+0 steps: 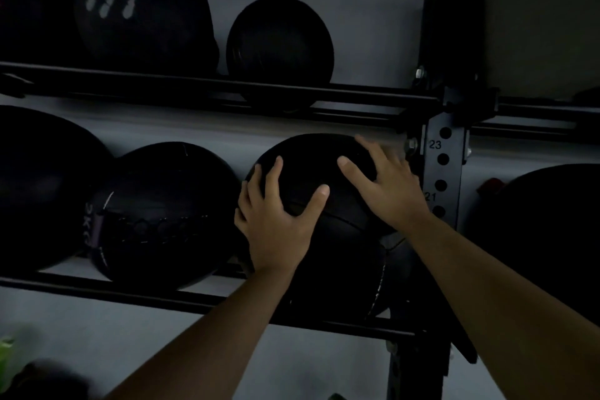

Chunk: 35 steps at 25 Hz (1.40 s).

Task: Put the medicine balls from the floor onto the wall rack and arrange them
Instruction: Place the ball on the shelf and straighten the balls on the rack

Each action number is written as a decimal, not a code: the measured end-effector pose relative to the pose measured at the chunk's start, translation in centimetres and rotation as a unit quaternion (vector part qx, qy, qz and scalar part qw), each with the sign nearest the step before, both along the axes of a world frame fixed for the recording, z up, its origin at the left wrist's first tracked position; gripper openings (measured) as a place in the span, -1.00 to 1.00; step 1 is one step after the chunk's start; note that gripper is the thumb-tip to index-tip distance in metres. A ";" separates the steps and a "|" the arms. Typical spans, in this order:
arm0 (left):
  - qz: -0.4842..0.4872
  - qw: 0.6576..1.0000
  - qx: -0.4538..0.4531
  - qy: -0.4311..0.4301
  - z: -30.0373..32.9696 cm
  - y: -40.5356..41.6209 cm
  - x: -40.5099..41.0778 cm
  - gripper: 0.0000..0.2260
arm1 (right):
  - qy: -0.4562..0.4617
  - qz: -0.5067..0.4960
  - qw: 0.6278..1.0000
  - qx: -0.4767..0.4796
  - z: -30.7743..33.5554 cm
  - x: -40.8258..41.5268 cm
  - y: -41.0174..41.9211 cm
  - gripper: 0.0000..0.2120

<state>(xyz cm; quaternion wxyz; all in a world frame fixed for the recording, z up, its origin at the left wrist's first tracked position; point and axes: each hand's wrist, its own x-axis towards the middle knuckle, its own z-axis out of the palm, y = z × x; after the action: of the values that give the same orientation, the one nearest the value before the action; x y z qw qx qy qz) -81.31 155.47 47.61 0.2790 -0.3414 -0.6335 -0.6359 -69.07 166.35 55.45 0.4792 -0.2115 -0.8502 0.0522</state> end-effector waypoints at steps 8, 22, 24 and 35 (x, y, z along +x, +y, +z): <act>-0.057 0.995 -0.052 0.070 1.5 -1.1 -3.4 -0.27 | 0.091 -0.012 0.996 0.011 -4.5 0.4 0.1 -0.34; -0.107 0.931 -0.333 0.109 4.0 -7.1 -6.3 -0.33 | 0.133 -0.020 0.991 0.009 -4.7 0.3 -0.5 -0.36; -0.010 0.936 -0.330 0.124 3.6 -8.6 -8.5 -0.37 | 0.133 -0.016 0.991 0.009 -4.7 0.4 -1.0 -0.40; 0.161 0.957 -0.226 -0.087 5.4 -20.2 -22.8 -0.27 | 0.120 0.012 0.992 0.031 -0.4 -12.1 -14.1 -0.76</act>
<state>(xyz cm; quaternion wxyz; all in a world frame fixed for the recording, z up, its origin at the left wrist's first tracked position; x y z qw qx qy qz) -104.14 135.24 52.97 0.2365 -0.2327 -0.8291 -0.4501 -81.15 152.21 55.04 0.5833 -0.1784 -0.7904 0.0564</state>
